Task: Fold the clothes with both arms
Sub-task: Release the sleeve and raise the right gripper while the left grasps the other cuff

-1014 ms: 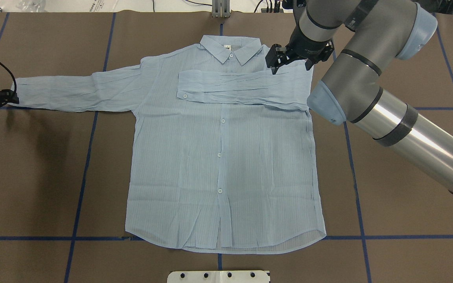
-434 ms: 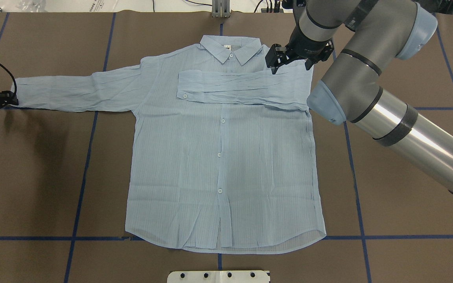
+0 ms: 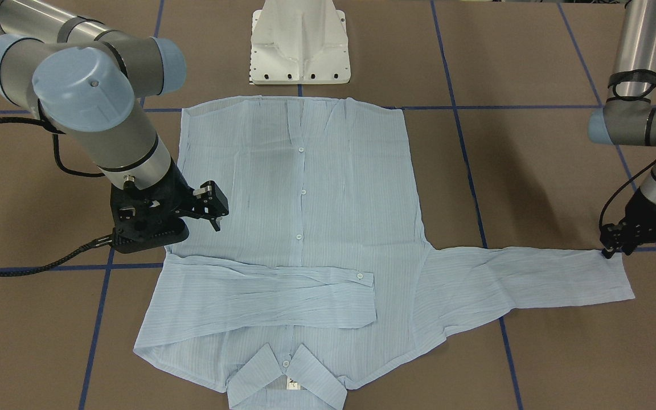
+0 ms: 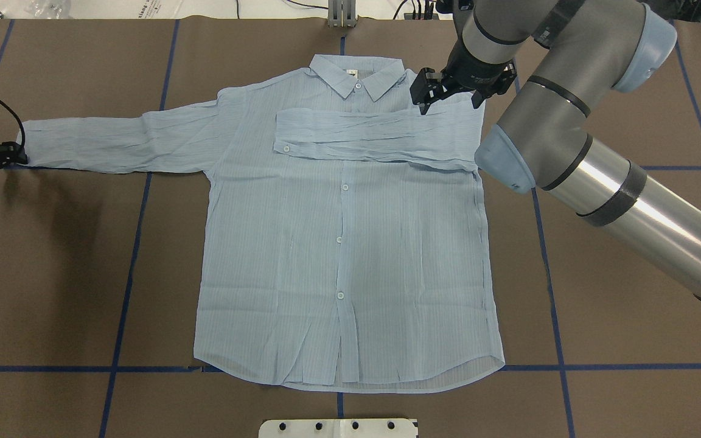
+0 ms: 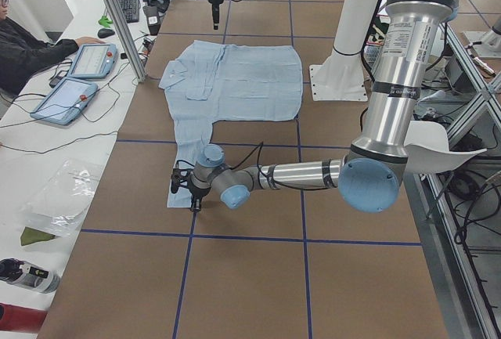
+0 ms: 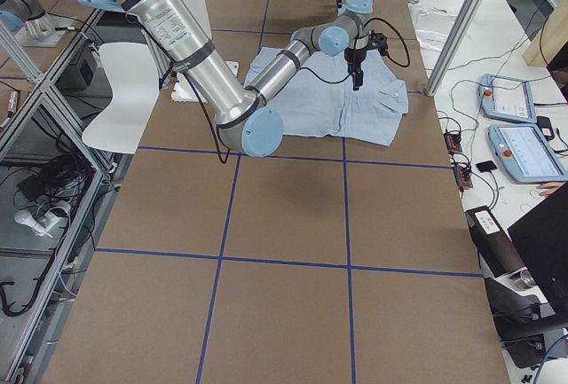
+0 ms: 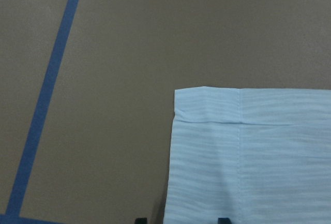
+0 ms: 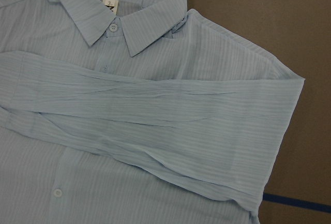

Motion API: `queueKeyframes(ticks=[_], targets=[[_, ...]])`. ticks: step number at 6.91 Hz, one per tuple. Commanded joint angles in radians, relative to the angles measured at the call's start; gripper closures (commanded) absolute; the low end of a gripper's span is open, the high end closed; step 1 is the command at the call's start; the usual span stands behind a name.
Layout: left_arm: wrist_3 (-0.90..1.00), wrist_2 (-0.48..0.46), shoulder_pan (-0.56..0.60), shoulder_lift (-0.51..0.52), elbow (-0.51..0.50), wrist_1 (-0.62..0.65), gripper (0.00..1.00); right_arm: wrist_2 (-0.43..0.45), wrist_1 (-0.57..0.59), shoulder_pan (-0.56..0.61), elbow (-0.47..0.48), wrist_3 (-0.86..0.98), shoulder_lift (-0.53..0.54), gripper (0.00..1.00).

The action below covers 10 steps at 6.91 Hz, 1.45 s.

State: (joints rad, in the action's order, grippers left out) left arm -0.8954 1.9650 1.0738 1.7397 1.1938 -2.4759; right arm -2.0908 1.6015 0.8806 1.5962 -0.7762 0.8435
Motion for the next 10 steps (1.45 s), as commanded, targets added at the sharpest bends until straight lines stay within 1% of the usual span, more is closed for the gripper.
queueKeyframes(ticks=[1, 2, 3, 5, 7, 8, 9, 10], targets=[[0.0, 0.0, 0.0, 0.0, 0.001, 0.0, 0.73, 0.0, 0.0, 0.0, 0.004, 0.0, 0.002, 0.0], [0.0, 0.0, 0.0, 0.0, 0.001, 0.0, 0.89, 0.002, 0.0, 0.0, 0.002, 0.0, 0.003, 0.0], [0.003, 0.0, 0.0, 0.0, 0.003, 0.0, 1.0, 0.002, 0.0, 0.001, 0.002, 0.0, 0.005, 0.0], [0.01, 0.003, 0.002, 0.0, 0.026, 0.0, 1.0, 0.0, 0.0, 0.001, 0.002, 0.0, 0.005, 0.0], [0.006, 0.009, 0.018, -0.011, 0.148, 0.017, 1.0, -0.014, 0.002, 0.015, 0.02, 0.003, 0.055, 0.0], [0.001, 0.009, 0.028, -0.005, 0.203, 0.062, 1.0, -0.029, 0.002, 0.035, 0.046, 0.032, 0.107, 0.0], [-0.002, 0.009, 0.032, 0.009, 0.292, 0.159, 1.0, -0.052, 0.002, 0.069, 0.056, 0.082, 0.152, 0.0], [-0.008, 0.008, 0.032, 0.047, 0.385, 0.287, 1.0, -0.073, 0.002, 0.104, 0.054, 0.13, 0.19, 0.0]])
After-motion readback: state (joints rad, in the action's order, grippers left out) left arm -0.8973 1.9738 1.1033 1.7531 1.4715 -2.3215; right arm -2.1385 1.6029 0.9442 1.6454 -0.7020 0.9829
